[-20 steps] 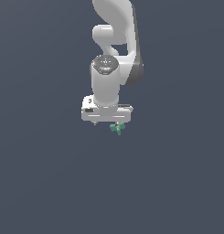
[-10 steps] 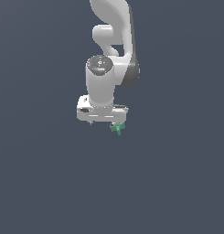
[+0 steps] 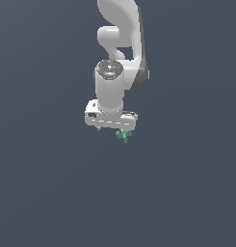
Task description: Pick up the object and move it to a goal position.
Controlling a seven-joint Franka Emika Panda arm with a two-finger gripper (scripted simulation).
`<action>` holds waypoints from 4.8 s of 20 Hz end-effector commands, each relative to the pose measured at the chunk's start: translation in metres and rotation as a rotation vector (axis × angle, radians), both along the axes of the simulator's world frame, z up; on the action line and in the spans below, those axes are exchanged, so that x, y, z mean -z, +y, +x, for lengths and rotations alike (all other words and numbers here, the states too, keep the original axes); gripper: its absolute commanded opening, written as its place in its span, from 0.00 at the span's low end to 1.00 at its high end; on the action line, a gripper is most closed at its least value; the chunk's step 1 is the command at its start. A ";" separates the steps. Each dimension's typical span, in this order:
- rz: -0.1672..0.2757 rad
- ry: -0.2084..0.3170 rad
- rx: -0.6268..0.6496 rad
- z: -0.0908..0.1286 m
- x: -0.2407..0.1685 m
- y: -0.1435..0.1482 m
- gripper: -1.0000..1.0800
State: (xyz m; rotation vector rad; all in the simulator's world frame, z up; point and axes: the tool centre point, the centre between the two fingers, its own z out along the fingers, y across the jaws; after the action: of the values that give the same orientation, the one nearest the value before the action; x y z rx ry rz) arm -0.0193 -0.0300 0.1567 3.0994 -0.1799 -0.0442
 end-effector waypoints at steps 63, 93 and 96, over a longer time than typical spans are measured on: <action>0.027 -0.040 0.487 -0.052 0.084 0.064 0.00; 0.028 -0.039 0.487 -0.112 -0.112 0.018 0.00; 0.028 -0.039 0.487 -0.117 -0.134 0.013 0.00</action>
State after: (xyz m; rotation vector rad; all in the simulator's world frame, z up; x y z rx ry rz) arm -0.1332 -0.0141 0.2796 3.0006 -0.9343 0.0018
